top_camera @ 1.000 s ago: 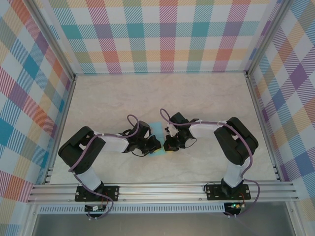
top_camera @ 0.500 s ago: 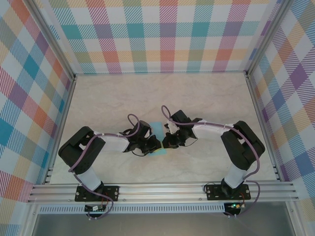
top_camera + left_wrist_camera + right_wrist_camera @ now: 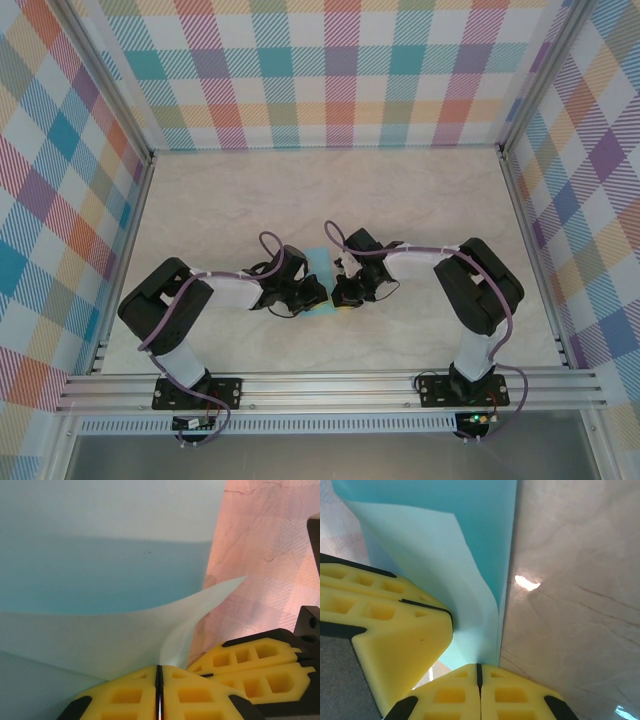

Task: Fold a paper plane with a square sheet of paper (pick it up from the middle)
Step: Fold the triangle a second time at the center of the table.

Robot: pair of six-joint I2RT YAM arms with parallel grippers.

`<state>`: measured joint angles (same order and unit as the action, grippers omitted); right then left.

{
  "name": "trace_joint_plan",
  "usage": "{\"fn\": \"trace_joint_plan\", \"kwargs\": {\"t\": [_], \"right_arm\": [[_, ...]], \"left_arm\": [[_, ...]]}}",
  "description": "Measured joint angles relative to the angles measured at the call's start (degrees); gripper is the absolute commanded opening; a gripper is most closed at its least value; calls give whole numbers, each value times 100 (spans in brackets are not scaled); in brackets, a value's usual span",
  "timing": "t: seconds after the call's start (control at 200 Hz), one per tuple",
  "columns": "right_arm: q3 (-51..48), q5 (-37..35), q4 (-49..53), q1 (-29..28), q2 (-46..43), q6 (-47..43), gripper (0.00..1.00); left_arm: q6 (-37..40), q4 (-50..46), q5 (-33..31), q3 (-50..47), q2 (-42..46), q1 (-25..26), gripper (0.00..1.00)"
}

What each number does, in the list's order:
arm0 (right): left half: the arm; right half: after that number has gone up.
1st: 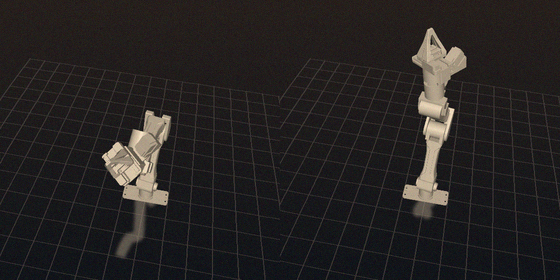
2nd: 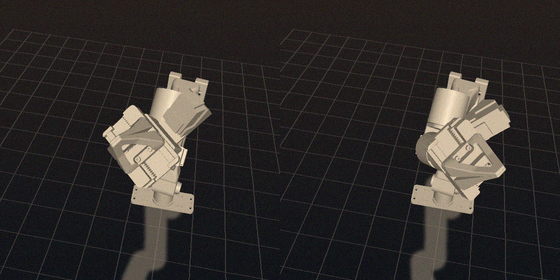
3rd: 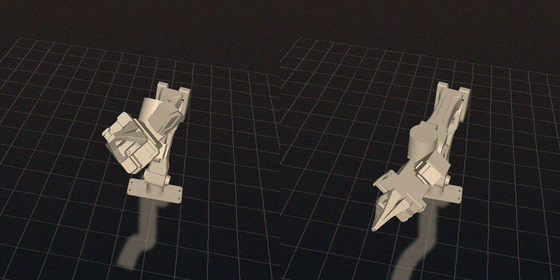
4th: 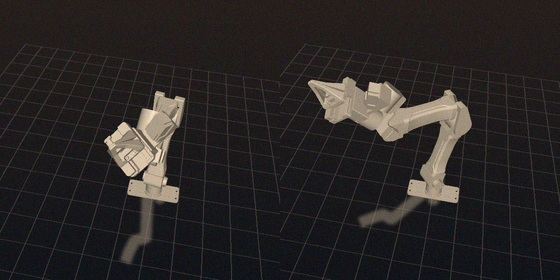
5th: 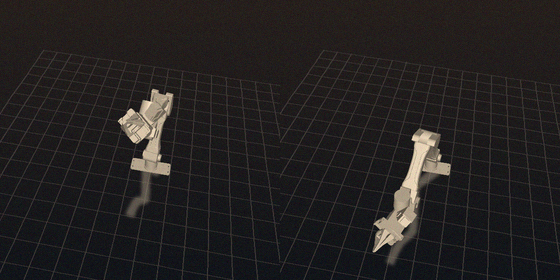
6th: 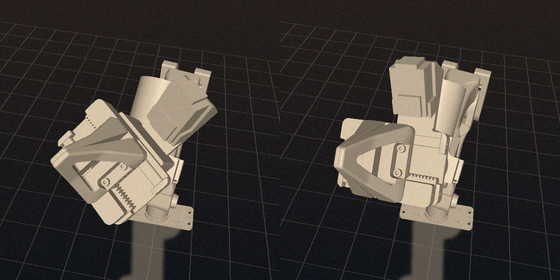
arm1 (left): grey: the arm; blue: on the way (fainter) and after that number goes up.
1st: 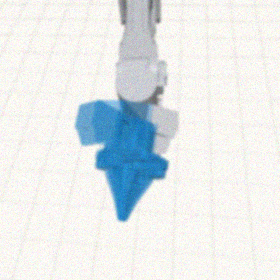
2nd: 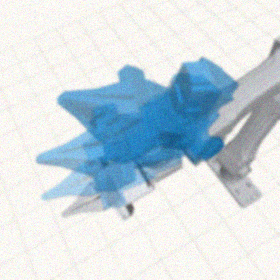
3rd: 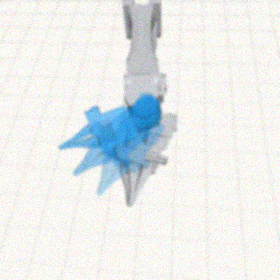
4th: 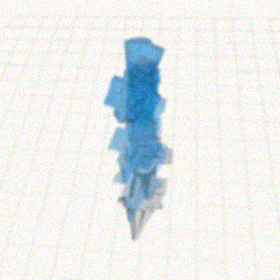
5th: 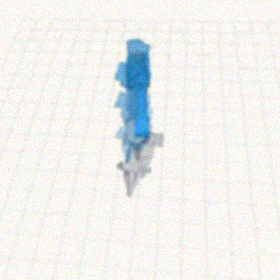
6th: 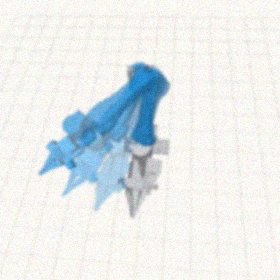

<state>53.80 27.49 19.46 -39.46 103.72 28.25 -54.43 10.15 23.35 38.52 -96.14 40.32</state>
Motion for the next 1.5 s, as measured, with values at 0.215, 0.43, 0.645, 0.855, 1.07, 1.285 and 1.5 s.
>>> {"fn": "trace_joint_plan", "kwargs": {"t": [0.215,0.43,0.645,0.855,1.07,1.285,1.5], "right_arm": [[11,-44,42,0,7,-17,6],[50,-96,107,-2,13,-24,6],[59,-131,122,-2,13,-24,6],[59,-131,120,-2,11,-22,6],[66,-131,107,-7,-7,-9,8],[173,-437,136,-37,-227,181,26],[848,-1040,164,-37,-772,240,36]], "left_arm": [[-2,-101,-179,0,63,-127,12],[24,-105,-153,0,63,-380,12],[245,-173,-114,24,63,-743,12],[597,-407,-170,136,61,-1220,12],[938,-811,-492,369,66,-1523,14],[1187,-1309,-841,455,573,-1624,21],[1193,-1370,-883,177,1405,-1617,42]]}}
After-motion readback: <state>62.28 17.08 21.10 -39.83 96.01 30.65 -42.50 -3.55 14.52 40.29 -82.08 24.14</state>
